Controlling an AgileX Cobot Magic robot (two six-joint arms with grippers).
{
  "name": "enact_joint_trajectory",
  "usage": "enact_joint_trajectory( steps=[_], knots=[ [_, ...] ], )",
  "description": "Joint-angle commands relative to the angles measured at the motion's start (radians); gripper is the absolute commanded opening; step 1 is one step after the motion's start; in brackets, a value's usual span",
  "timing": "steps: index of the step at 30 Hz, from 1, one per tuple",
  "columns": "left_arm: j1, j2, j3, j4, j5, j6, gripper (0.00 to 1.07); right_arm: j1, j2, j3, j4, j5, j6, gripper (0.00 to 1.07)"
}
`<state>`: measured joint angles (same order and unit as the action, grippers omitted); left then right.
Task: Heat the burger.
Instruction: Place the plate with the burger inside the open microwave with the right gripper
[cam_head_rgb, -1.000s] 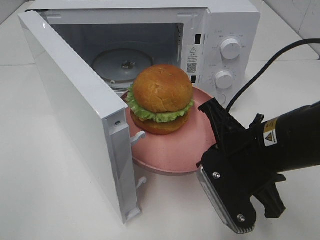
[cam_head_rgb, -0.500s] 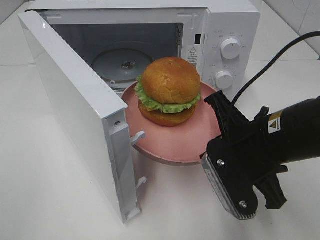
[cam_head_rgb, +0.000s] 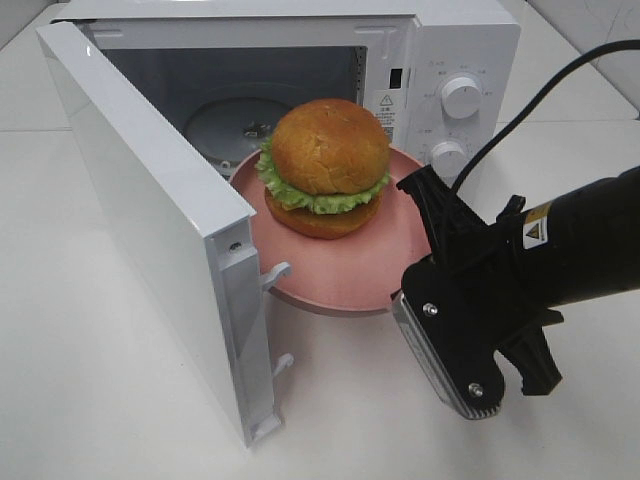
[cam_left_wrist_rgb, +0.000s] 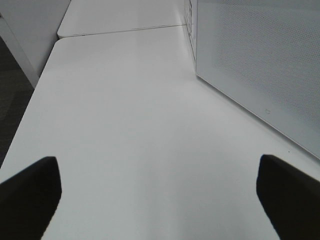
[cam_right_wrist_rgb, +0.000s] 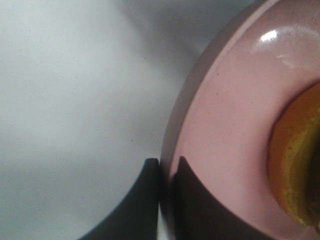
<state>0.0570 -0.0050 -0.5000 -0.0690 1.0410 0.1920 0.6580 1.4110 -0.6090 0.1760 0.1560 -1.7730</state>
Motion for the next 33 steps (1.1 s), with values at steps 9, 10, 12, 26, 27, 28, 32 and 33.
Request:
enact_joint_trajectory(
  steps=[9, 10, 12, 26, 27, 28, 32, 33],
  knots=[
    [-0.006, -0.005, 0.003, -0.003, 0.001, -0.001, 1.00, -0.001, 0.099, -0.123, -0.042, -0.041, 0.036, 0.00],
    [-0.006, -0.005, 0.003, -0.003, 0.001, -0.001, 1.00, -0.001, 0.123, -0.146, -0.042, -0.039, 0.036, 0.00],
    [-0.006, -0.005, 0.003, -0.003, 0.001, -0.001, 1.00, -0.001, 0.144, -0.166, -0.042, -0.034, 0.036, 0.00],
    [-0.006, -0.005, 0.003, -0.003, 0.001, -0.001, 1.00, -0.001, 0.295, -0.323, -0.061, -0.019, 0.036, 0.00],
    [-0.006, -0.005, 0.003, -0.003, 0.001, -0.001, 1.00, -0.001, 0.295, -0.323, -0.061, -0.019, 0.036, 0.00],
    [-0.006, -0.005, 0.003, -0.003, 0.001, -0.001, 1.00, -0.001, 0.304, -0.332, -0.070, -0.017, 0.036, 0.00],
    [-0.006, -0.005, 0.003, -0.003, 0.001, -0.001, 1.00, -0.004, 0.347, -0.386, -0.074, -0.008, 0.036, 0.00],
    [-0.006, -0.005, 0.003, -0.003, 0.001, -0.001, 1.00, -0.004, 0.347, -0.386, -0.074, -0.008, 0.036, 0.00]
  ],
)
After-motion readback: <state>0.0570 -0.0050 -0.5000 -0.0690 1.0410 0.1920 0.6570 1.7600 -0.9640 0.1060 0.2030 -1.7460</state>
